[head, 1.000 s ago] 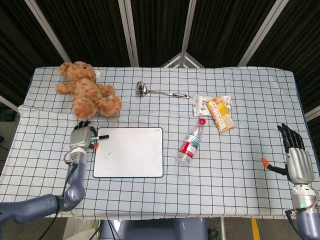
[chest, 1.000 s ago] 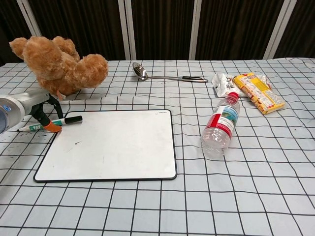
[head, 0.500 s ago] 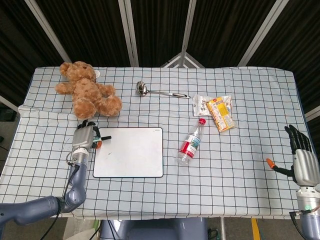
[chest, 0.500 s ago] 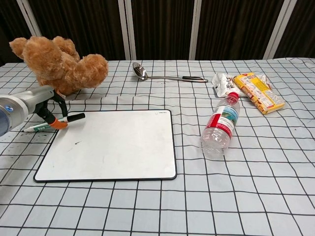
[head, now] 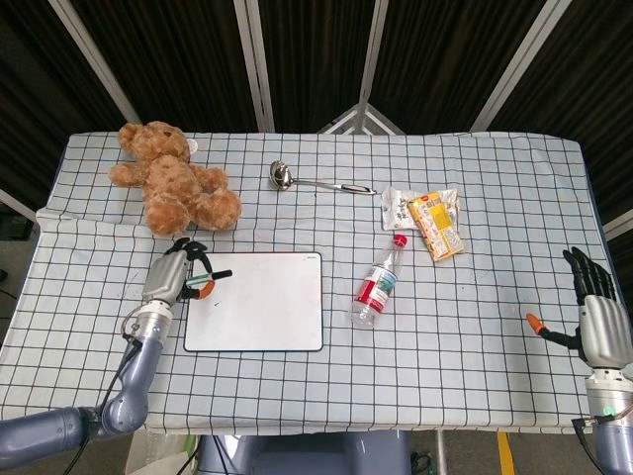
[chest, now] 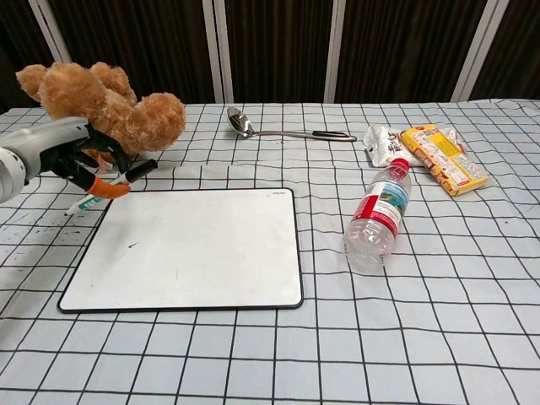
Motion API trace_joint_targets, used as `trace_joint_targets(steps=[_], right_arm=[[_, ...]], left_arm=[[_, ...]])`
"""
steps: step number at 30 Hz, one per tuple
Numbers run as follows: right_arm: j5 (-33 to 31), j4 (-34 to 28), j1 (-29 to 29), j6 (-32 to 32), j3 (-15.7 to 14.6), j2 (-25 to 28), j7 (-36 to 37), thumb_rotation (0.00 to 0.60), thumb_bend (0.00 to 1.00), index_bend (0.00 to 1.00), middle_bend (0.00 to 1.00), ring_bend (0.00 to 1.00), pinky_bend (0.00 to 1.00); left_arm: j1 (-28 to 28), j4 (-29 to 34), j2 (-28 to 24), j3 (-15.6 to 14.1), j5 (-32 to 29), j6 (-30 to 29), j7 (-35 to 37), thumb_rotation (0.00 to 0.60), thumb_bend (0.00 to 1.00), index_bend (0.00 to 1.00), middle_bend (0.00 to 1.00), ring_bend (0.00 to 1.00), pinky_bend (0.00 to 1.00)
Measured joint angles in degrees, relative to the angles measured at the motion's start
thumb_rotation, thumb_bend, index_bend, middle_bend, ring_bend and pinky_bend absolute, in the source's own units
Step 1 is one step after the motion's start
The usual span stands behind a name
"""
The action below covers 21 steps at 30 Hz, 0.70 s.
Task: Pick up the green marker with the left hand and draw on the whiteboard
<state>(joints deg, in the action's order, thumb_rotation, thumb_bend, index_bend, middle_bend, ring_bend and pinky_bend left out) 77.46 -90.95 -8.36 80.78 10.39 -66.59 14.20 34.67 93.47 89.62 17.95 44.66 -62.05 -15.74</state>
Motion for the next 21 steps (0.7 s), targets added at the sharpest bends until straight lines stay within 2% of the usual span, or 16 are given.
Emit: trace_joint_targets(steps=[6, 10, 16, 21], right_arm=[[-0.27, -0.18, -0.14, -0.43, 0.1, 0.07, -0.06, 0.6, 0.21, 0.0, 0.0, 0.0, 0.0], [-0.21, -0.16, -0.29, -0.64, 0.14, 0.08, -0.04, 0.6, 0.21, 0.0, 0.0, 0.0, 0.0], [-0.26, 0.02, -0.43, -0.96, 0.22, 0.08, 0.38, 0.6, 0.21, 0.0, 0.0, 0.0, 0.0], [-0.24, 0.04, -0.47, -1.02, 0.23, 0.06, 0.39, 0.6, 0.21, 0.0, 0.0, 0.0, 0.0]], left_arm=[[-1.81, 3.46, -0.93, 1.2, 6.11, 2.84, 12.72, 0.6, 0.53, 0.76, 0.27, 0.12, 0.22], [-2.22, 3.17, -0.3, 2.1, 10.21, 5.19, 21.19, 0.6, 0.52, 0.76, 0.27, 0.12, 0.22], [-2.2, -1.32, 3.63, 3.12, 17.45, 6.97, 34.5, 0.6, 0.47, 0.76, 0.27, 0.12, 0.22], [-1.26, -6.88, 8.23, 2.99, 21.51, 7.57, 39.92, 0.6, 0.46, 0.76, 0.27, 0.12, 0.22]])
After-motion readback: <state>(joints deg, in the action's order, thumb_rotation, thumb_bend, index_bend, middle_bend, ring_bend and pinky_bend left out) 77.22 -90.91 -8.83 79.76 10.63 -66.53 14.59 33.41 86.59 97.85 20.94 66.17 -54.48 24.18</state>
